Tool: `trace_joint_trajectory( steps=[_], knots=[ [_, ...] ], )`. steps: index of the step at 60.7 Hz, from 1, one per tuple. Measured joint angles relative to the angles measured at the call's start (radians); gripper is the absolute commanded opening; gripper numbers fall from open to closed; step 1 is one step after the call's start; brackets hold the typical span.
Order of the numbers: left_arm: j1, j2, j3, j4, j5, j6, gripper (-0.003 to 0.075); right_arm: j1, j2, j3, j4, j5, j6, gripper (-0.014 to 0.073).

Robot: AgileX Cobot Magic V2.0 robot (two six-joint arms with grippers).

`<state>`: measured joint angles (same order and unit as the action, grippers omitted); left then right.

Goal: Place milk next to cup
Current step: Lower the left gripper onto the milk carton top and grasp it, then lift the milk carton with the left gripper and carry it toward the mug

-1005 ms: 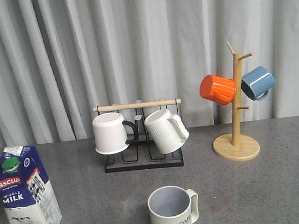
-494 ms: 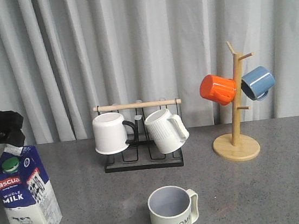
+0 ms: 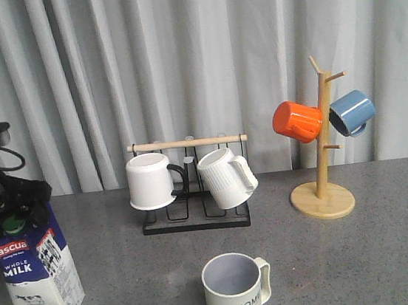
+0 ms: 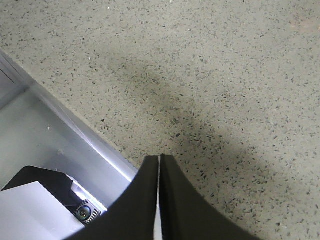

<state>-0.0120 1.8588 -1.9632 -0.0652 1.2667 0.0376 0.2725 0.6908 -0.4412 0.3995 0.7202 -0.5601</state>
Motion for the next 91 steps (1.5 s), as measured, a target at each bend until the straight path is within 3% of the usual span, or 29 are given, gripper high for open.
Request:
trace_joint_trajectory(
  steps=[17, 40, 51, 67, 83, 91],
  knots=[
    [0.000, 0.044, 0.000, 0.001, -0.001, 0.001, 0.0525, 0.000, 0.000, 0.000, 0.000, 0.000, 0.000, -0.0005],
    [0.000, 0.046, 0.000, 0.001, -0.001, 0.001, 0.0179, 0.000, 0.000, 0.000, 0.000, -0.001, 0.000, -0.0005],
    [0.000, 0.046, -0.012, -0.016, 0.001, 0.000, 0.0083, 0.000, 0.000, 0.000, 0.000, -0.001, 0.000, -0.0005],
    [0.001, 0.037, -0.176, -0.202, 0.002, 0.001, 0.0045, 0.000, 0.000, 0.000, -0.001, -0.001, 0.000, -0.0005],
    [-0.005, 0.014, -0.380, -0.545, -0.001, 0.082, 0.0044, 0.000, 0.000, 0.000, -0.001, -0.002, 0.000, -0.0005],
    [-0.041, 0.011, -0.413, -0.578, -0.016, 0.095, 0.0044, 0.000, 0.000, 0.000, -0.001, -0.003, 0.000, -0.0005]
  ],
)
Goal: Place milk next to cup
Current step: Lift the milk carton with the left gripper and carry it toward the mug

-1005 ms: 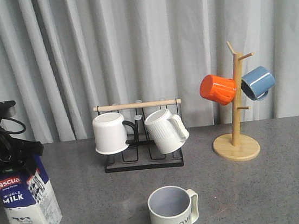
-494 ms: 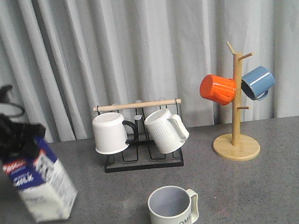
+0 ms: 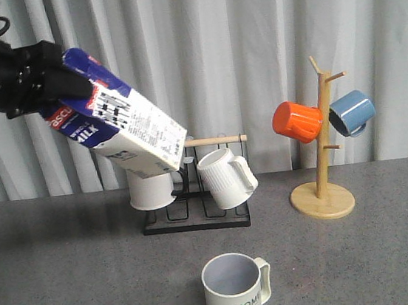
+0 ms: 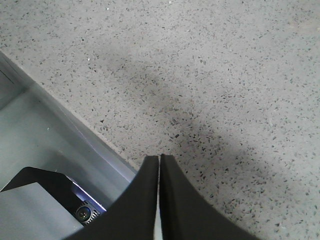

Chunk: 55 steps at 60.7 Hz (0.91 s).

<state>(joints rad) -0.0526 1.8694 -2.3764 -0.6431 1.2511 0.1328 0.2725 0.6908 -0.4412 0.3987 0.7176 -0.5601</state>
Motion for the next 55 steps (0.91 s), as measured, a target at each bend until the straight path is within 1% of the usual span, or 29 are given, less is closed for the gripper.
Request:
trace_joint_trajectory(
  steps=[4, 16, 26, 39, 55],
  knots=[
    [-0.026, 0.003, -0.002, 0.035, 0.002, -0.004, 0.0044, 0.000, 0.000, 0.000, 0.000, 0.000, 0.000, -0.0005],
    [-0.124, 0.048, -0.002, 0.205, 0.025, -0.057, 0.0045, 0.000, 0.000, 0.000, 0.000, 0.000, 0.000, -0.0005],
    [-0.191, 0.081, -0.001, 0.339, 0.026, -0.071, 0.0045, 0.000, 0.000, 0.000, 0.000, 0.002, 0.000, -0.0005],
    [-0.226, 0.119, -0.001, 0.378, 0.025, -0.089, 0.0045, 0.000, 0.000, 0.000, 0.000, 0.003, 0.000, -0.0005],
    [-0.235, 0.193, 0.008, 0.428, 0.024, -0.092, 0.0045, 0.000, 0.000, 0.000, 0.000, 0.003, 0.001, -0.0005]
  ],
)
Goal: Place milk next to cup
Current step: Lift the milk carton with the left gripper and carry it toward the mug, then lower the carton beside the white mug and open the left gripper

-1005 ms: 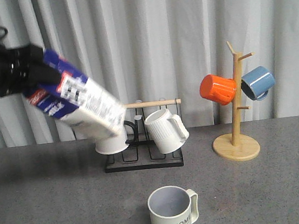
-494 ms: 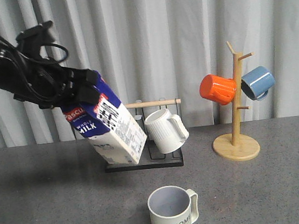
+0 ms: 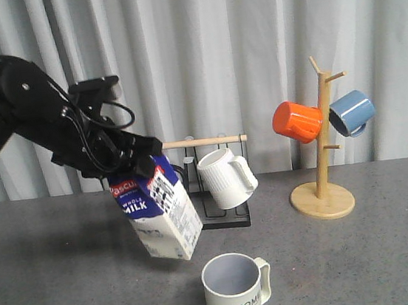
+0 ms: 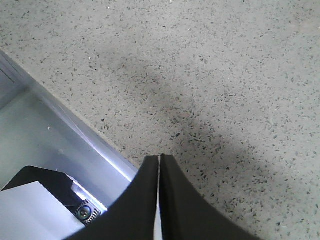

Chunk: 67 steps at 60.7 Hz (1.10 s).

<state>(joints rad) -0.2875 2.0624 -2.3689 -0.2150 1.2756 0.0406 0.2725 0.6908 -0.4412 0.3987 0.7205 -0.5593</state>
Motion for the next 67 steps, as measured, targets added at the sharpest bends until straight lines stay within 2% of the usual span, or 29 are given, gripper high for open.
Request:
trace_joint_trajectory(
  steps=[27, 45, 53, 67],
  knots=[
    [0.000, 0.016, 0.162, -0.035, -0.010, -0.004, 0.0047, 0.000, 0.000, 0.000, 0.001, 0.001, 0.002, -0.0005],
    [0.000, 0.015, 0.172, -0.051, -0.021, -0.004, 0.0072, 0.000, 0.000, 0.000, 0.001, -0.001, 0.002, -0.0005],
    [0.000, 0.015, 0.172, -0.052, -0.021, -0.004, 0.0141, 0.000, 0.000, 0.000, 0.001, -0.007, 0.002, -0.0005],
    [0.000, -0.002, 0.175, -0.064, -0.016, -0.004, 0.0372, 0.000, 0.000, 0.000, 0.001, -0.022, 0.002, -0.0005]
  ],
)
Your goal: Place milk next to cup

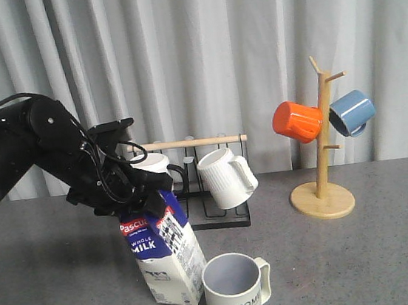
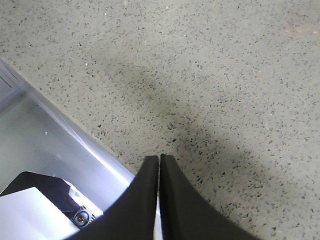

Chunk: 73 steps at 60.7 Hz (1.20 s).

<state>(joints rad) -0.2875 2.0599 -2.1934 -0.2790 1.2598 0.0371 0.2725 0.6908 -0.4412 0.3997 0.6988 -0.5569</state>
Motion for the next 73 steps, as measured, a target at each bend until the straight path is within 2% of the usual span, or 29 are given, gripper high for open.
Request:
trace_joint_trajectory(
  steps=[7, 15, 53, 58, 64, 73],
  knots=[
    [0.000, -0.024, 0.005, -0.001, 0.001, 0.000, 0.0481, 0.000, 0.000, 0.000, 0.000, -0.001, 0.000, -0.0005],
    [0.000, -0.055, 0.005, -0.003, 0.001, 0.000, 0.0540, 0.000, 0.000, 0.000, 0.000, -0.001, 0.000, -0.0005],
    [0.000, -0.118, 0.006, -0.026, 0.004, -0.003, 0.0539, 0.000, 0.000, 0.000, 0.000, -0.009, 0.000, -0.0005],
    [0.000, -0.156, 0.006, -0.027, 0.008, -0.003, 0.0503, 0.000, 0.000, 0.000, 0.000, -0.030, 0.010, -0.0005],
    [0.000, -0.207, 0.006, -0.028, 0.008, -0.003, 0.0407, 0.000, 0.000, 0.000, 0.000, -0.074, 0.038, -0.0005],
    [0.000, -0.294, 0.006, -0.030, 0.009, 0.014, 0.0141, 0.000, 0.000, 0.001, 0.000, -0.205, 0.100, -0.0005]
  ],
)
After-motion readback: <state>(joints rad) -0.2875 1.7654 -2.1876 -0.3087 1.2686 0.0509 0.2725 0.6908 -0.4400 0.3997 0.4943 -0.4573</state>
